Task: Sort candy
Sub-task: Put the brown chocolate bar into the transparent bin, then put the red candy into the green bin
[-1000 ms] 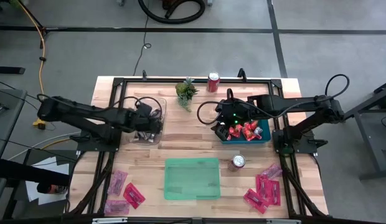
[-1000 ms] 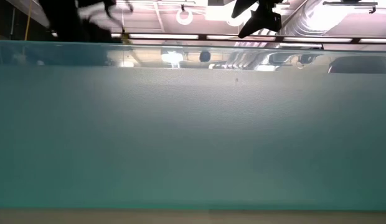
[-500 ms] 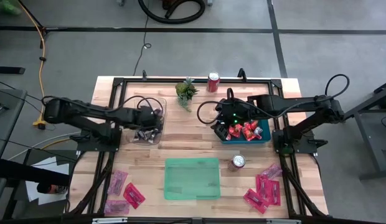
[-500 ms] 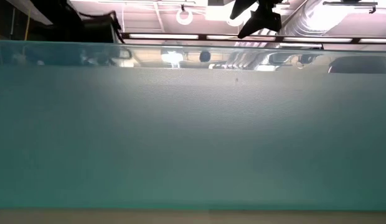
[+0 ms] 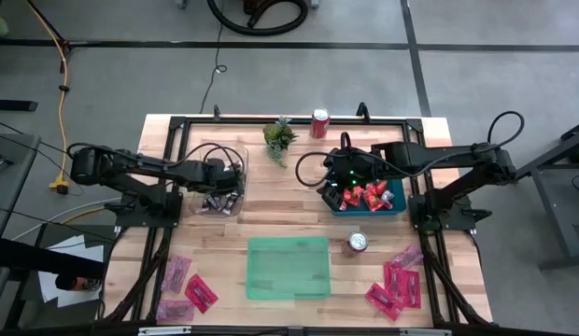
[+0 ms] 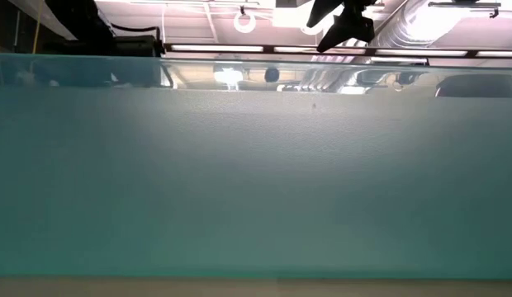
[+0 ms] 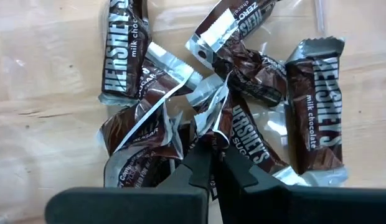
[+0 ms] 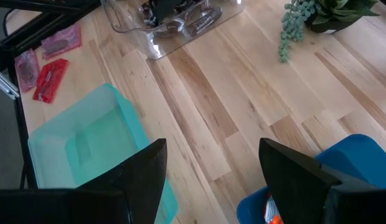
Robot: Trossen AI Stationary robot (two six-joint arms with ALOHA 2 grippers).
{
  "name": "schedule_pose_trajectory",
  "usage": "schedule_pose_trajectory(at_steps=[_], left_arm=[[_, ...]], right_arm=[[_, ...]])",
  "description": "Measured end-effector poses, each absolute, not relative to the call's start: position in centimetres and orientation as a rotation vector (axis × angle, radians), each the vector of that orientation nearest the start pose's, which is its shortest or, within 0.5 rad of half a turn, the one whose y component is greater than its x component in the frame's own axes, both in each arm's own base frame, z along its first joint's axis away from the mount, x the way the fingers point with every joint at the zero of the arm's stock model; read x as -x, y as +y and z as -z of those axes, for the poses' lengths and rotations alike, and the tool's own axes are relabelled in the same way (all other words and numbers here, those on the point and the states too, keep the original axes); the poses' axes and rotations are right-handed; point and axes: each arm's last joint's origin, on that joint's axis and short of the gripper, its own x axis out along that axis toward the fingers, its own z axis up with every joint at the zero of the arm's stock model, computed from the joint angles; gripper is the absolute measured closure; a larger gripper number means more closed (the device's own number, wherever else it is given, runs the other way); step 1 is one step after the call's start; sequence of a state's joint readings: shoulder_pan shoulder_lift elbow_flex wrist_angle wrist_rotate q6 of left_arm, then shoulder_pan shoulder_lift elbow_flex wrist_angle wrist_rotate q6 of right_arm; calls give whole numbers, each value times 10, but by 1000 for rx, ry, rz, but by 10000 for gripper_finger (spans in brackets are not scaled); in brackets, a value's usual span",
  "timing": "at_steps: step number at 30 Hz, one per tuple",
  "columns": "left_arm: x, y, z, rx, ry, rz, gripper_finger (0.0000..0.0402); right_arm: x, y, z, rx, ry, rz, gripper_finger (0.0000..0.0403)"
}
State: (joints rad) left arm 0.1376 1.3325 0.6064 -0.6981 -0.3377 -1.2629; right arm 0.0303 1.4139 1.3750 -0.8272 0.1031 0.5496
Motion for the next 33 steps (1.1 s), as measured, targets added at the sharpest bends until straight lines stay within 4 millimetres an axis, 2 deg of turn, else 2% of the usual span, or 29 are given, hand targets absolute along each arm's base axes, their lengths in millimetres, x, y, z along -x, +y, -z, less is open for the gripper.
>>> schedule_pose_trajectory(at_steps=[9,16,22,27,29,33], left_arm=[[-190,35,-150,870,981,-1173,392],[-184,34,-156,860,1022,-1160,325],[-178,34,-186,825,957,-1120,257],[-173,34,-226,867,775,-1030,222],[-173,31,-244,886,692,-924,216],[-181,15,-279,968,550,-559,213]], right_arm=[[-288,6,-341,-450,822,300,153],[-288,6,-341,-450,823,300,153],[-288,6,-341,-425,826,288,153],[-288,6,-341,-405,829,272,153],[-288,6,-341,-405,830,268,153],[-288,6,-341,-405,834,267,153]])
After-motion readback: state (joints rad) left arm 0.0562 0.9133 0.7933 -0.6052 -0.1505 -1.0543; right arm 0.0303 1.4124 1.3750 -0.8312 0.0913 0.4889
